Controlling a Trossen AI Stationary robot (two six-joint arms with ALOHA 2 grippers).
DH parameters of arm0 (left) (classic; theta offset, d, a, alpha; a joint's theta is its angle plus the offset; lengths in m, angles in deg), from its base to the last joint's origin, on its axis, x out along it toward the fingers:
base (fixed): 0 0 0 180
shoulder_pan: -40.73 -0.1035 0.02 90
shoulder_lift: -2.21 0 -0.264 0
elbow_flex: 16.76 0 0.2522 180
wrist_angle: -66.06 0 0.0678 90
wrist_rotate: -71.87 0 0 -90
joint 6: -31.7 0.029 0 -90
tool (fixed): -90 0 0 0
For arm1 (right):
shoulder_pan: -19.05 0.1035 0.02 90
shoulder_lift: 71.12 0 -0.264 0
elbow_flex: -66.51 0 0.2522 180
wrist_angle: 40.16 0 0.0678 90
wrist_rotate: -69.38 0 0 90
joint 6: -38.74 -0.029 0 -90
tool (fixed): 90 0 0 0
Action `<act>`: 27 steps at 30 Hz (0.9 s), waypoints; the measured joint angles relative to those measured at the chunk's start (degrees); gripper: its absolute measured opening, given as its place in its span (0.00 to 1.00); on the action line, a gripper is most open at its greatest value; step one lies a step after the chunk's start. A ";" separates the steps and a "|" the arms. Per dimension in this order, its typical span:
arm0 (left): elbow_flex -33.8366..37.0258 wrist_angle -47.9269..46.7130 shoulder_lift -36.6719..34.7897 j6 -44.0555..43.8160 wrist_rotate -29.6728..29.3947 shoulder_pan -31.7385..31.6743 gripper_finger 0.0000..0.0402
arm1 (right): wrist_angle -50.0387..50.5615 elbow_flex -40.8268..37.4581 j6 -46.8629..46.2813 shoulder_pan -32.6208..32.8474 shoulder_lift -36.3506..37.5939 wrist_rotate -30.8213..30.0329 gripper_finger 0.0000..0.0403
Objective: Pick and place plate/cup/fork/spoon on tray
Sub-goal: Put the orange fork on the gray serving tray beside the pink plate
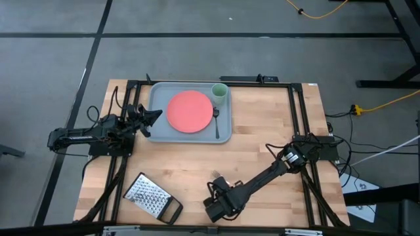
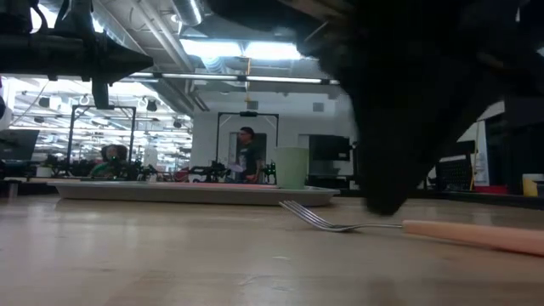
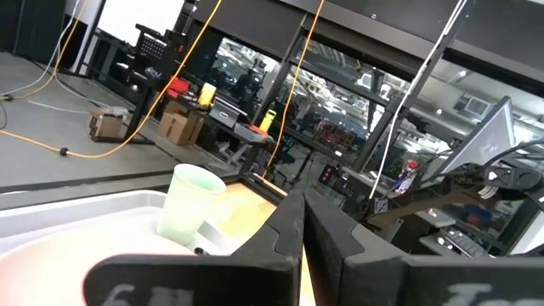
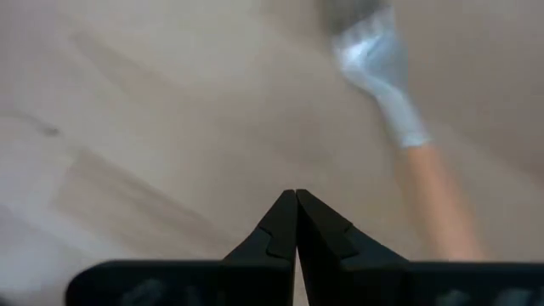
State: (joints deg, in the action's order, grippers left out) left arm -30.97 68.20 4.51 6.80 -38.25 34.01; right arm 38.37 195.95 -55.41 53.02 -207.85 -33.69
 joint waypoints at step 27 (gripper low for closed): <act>0.00 0.01 -0.02 0.00 0.02 0.00 0.00 | 19.10 1.07 -3.06 1.47 0.14 6.74 0.01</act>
State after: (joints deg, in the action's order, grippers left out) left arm -30.97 68.21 4.50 6.80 -38.23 34.01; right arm 57.47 197.02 -58.46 54.49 -207.71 -26.95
